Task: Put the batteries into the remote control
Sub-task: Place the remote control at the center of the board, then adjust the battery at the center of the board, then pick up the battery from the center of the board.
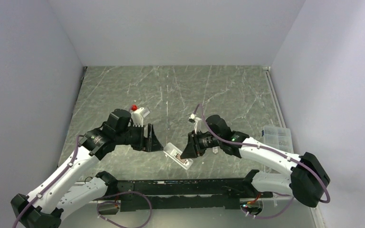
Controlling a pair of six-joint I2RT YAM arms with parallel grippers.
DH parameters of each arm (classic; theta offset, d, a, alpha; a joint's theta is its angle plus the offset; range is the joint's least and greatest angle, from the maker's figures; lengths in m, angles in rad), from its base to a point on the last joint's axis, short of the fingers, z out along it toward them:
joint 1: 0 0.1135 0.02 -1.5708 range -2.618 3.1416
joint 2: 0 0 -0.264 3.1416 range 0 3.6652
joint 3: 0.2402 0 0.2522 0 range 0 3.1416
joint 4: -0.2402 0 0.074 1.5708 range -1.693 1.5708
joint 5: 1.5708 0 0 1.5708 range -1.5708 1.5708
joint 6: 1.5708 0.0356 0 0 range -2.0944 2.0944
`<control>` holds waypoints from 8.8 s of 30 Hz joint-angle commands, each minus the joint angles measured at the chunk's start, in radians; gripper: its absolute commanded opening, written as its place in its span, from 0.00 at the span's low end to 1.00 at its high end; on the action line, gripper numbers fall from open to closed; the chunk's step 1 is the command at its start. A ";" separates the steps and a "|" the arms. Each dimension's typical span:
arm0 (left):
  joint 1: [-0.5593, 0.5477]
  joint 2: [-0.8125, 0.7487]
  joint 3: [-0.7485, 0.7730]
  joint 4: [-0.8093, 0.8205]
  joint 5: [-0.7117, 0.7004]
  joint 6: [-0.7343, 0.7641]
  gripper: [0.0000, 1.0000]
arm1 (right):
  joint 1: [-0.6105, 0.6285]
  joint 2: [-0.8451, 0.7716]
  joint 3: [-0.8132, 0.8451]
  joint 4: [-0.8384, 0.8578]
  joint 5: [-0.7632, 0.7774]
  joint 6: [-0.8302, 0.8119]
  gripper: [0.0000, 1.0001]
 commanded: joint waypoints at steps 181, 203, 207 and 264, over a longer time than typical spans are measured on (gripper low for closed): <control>0.022 -0.068 0.065 -0.062 -0.212 0.087 0.79 | -0.138 0.345 0.110 -0.186 0.685 -0.116 0.00; 0.022 -0.077 0.063 -0.061 -0.212 0.082 0.79 | -0.009 0.239 0.060 -0.245 0.734 -0.019 0.00; 0.022 -0.078 0.061 -0.061 -0.213 0.082 0.79 | -0.008 0.185 0.087 -0.281 0.754 -0.039 0.11; 0.022 -0.063 0.063 -0.058 -0.194 0.090 0.79 | 0.152 0.355 0.165 -0.401 0.768 -0.102 0.27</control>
